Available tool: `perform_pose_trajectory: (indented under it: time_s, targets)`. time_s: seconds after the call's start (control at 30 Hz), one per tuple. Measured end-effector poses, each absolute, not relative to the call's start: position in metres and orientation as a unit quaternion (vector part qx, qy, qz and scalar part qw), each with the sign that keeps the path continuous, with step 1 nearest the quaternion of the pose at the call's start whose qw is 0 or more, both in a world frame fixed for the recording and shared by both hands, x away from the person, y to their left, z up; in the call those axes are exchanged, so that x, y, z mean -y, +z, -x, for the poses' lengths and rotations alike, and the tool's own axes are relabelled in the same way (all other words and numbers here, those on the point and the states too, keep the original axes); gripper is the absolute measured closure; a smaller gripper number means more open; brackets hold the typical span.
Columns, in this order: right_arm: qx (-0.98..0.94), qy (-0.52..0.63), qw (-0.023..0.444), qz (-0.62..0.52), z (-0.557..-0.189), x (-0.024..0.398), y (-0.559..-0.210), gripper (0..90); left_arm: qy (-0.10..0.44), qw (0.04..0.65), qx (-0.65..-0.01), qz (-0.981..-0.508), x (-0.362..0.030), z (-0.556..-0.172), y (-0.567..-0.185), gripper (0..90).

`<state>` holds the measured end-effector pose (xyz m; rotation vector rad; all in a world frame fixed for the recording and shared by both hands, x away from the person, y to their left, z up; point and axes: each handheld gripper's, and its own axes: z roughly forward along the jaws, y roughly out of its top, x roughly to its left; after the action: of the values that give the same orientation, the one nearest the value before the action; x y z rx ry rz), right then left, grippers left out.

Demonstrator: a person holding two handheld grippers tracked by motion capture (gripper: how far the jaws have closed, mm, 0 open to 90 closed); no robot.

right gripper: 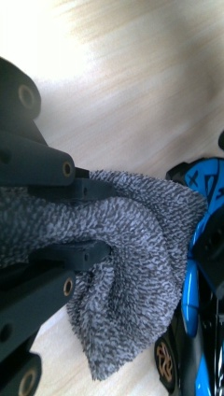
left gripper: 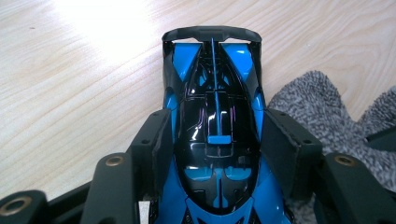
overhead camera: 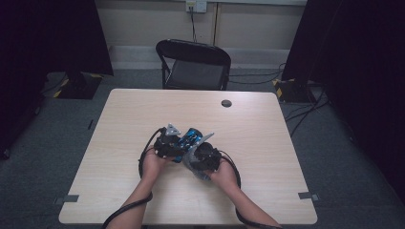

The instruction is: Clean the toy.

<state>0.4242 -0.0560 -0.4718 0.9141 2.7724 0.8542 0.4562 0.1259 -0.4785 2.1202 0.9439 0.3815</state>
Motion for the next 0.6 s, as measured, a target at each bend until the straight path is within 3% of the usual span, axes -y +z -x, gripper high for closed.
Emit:
perform_pose_trajectory:
  time_s: [0.6]
  targets:
    - [-0.916, 0.287, 0.024, -0.279, -0.4167, 0.0520, -0.4722, 75.3, 0.153, 0.388, -0.370, -0.830, -0.1270, -0.4554, -0.4794, 44.3]
